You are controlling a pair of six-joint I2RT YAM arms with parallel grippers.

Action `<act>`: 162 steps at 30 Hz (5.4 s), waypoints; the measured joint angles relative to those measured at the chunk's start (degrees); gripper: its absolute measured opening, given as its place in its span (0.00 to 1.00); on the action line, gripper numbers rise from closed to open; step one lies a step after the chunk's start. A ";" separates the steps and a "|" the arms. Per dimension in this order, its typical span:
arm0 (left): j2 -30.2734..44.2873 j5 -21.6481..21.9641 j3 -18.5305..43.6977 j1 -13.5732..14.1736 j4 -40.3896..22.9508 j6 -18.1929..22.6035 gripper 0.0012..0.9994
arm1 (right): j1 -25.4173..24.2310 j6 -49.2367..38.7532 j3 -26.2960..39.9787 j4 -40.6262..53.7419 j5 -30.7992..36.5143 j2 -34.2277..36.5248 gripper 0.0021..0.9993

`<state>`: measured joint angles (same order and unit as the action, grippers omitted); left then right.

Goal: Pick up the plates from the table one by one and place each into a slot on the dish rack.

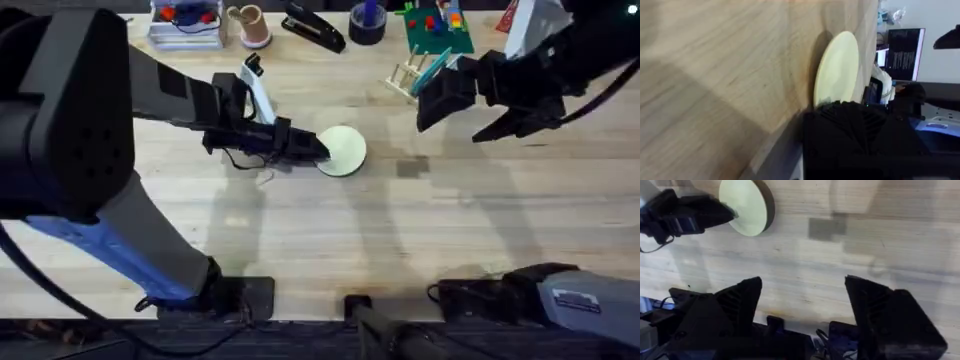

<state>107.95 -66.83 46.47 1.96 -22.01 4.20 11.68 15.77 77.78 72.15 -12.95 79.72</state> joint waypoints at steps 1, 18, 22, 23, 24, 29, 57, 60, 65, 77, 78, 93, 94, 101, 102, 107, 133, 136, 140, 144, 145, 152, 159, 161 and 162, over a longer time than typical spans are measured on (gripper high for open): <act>0.01 0.15 0.05 0.00 0.01 -0.48 0.04 | 0.00 0.00 0.00 -0.07 0.00 0.00 1.00; -0.03 1.68 0.47 0.26 0.82 -6.27 0.04 | 0.00 0.00 0.00 -0.16 -0.02 0.00 1.00; -0.08 1.84 0.48 0.28 0.82 -6.43 0.04 | 0.00 0.01 -0.67 -2.26 -0.06 0.00 1.00; -0.08 1.86 0.49 0.28 0.81 -6.47 0.04 | 0.00 0.00 -1.29 -3.49 -0.29 0.00 1.00; -0.08 1.88 0.51 0.28 0.80 -6.51 0.04 | 0.00 0.00 -2.08 -4.71 -0.65 0.00 1.00; -0.09 1.96 0.54 0.37 0.82 -6.81 0.04 | 0.00 0.01 -6.64 -9.88 -4.21 0.00 1.00; -0.12 2.16 0.58 0.39 0.82 -7.23 0.04 | 3.92 6.40 -25.80 -40.16 -17.79 0.07 0.99; -0.14 2.16 0.58 0.39 0.82 -7.23 0.04 | 4.97 7.39 -26.21 -41.99 -17.97 1.03 1.00; -0.12 2.16 0.58 0.39 0.82 -7.25 0.04 | 6.65 9.27 -26.32 -45.18 -17.97 5.19 1.00; -0.12 2.16 0.58 0.39 0.82 -7.25 0.04 | 9.95 13.78 -26.58 -53.09 -17.99 13.04 0.99; -0.12 2.16 0.58 0.39 0.82 -7.24 0.04 | 10.00 14.32 -26.58 -53.41 -17.99 13.14 1.00; -0.14 2.18 0.58 0.39 0.82 -7.25 0.04 | 12.63 17.97 -26.62 -57.60 -18.15 15.07 0.53; -0.13 2.18 0.58 0.39 0.82 -7.25 0.04 | 12.63 17.97 -26.62 -57.64 -18.12 15.29 0.48; -0.12 2.18 0.62 0.37 0.80 -7.25 0.04 | 12.40 18.56 -26.62 -57.90 -19.38 15.65 0.04; -0.12 2.10 0.62 0.32 0.82 -7.21 0.04 | 12.35 18.56 -26.62 -58.06 -19.50 15.61 0.04; -0.12 2.14 0.62 0.33 0.80 -7.25 0.04 | 12.28 18.58 -26.62 -58.04 -19.74 15.63 0.04; -21.02 25.56 -0.49 0.57 -9.70 -7.63 0.04 | 12.72 17.12 -24.14 -38.47 -9.01 0.16 0.03; -25.41 27.86 -0.49 0.57 -10.93 -7.63 0.04 | 12.72 16.87 -20.72 -32.09 -5.20 -0.95 0.03; -30.27 31.08 -0.43 0.57 -14.00 -7.39 0.04 | 12.72 16.70 -15.03 -24.70 -0.22 -1.29 0.03; -33.78 34.75 1.45 0.57 -19.04 -5.66 0.04 | 12.72 15.91 -9.86 -18.90 4.32 -1.31 0.03; -34.54 35.88 2.53 0.57 -20.61 -4.99 0.04 | 12.72 15.72 -8.49 -17.67 5.52 -1.29 0.03; -37.84 42.75 12.91 0.57 -29.63 0.09 0.04 | 12.72 15.26 0.16 -11.06 12.60 -1.31 0.03; -38.37 47.43 22.96 0.57 -36.22 4.49 0.04 | 12.72 15.28 8.42 -3.36 19.03 -1.33 0.03; -38.35 48.12 25.37 0.57 -37.74 6.10 0.05 | 12.72 15.55 10.85 -1.44 20.74 -1.35 0.03; -38.37 48.46 26.44 0.57 -38.43 6.93 0.06 | 12.72 15.83 12.06 -0.83 21.60 -1.33 0.03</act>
<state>69.58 -18.36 72.91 2.52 -60.44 11.14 24.40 31.60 89.83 71.32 8.65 78.39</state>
